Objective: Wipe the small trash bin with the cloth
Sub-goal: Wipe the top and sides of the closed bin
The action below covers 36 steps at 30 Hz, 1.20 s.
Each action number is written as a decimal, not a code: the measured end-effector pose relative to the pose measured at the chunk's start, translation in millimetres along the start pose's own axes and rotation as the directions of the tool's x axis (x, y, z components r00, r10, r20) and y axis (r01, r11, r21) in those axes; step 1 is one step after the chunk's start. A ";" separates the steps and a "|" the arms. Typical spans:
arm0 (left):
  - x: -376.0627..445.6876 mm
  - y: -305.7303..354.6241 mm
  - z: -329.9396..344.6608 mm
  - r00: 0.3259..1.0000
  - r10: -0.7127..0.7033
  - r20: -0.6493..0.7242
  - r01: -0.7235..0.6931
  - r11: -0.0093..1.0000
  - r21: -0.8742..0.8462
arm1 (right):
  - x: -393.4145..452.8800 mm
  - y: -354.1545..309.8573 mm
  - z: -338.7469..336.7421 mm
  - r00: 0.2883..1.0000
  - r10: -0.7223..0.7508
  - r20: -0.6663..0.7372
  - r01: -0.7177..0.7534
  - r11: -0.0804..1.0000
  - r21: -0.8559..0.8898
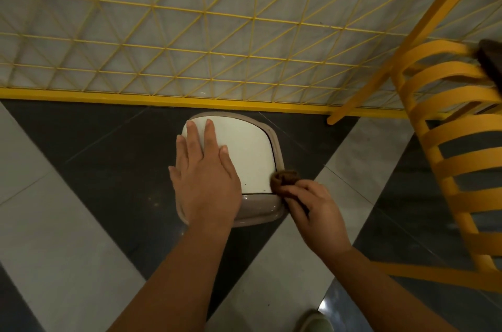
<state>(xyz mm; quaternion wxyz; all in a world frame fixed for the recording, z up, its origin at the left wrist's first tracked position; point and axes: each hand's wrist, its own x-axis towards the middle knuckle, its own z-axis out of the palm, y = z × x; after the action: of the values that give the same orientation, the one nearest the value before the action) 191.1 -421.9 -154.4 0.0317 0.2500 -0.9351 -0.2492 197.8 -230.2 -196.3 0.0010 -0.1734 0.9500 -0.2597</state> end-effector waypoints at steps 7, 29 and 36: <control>1.4 -3.8 1.4 1.000 0.010 -0.028 -0.011 0.999 -0.042 | 5.9 -59.5 4.7 0.997 -0.055 -0.063 0.064 0.987 0.146; 2.7 -7.8 4.9 0.997 0.051 -0.061 -0.053 0.998 -0.028 | 39.7 7.1 20.7 0.991 0.113 -0.073 -0.108 0.992 0.066; 2.7 -8.6 6.7 0.995 0.061 -0.083 -0.062 0.998 -0.008 | 117.3 2.1 17.0 0.980 0.198 -0.034 -0.197 0.980 0.031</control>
<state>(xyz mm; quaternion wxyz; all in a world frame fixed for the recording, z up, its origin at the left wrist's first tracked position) 191.4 -426.7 -164.6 0.0797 0.2310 -0.9389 -0.2425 88.4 -275.6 -201.7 0.0115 -0.0734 0.9587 -0.2745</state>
